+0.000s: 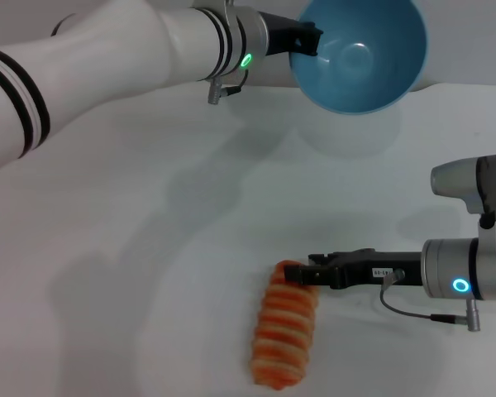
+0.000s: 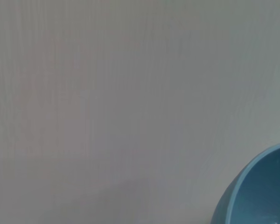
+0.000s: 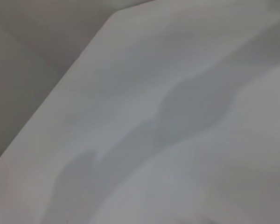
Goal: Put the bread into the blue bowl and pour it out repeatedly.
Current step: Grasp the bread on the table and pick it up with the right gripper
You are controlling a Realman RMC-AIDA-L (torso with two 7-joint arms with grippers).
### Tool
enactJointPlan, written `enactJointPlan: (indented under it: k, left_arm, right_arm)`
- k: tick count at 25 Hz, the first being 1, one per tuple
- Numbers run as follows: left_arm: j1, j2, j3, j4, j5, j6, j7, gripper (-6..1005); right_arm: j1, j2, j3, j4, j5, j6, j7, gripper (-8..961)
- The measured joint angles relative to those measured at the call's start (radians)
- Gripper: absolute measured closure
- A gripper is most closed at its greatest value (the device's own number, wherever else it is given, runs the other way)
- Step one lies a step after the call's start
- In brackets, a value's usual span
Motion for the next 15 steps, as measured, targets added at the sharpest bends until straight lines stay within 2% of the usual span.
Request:
enactJointPlan:
  k: [8,15]
  left_arm:
    - [0.013,0.000,0.000,0.000,0.000,-0.012,-0.001,1000]
    - [0.050,0.001,0.003,0.030,-0.002,-0.026,-0.002,1001]
  right_arm:
    - [0.030,0.000,0.000,0.046,0.000,0.029,0.000,352]
    - [0.038,0.000,0.000,0.057,0.000,0.038,-0.003,358]
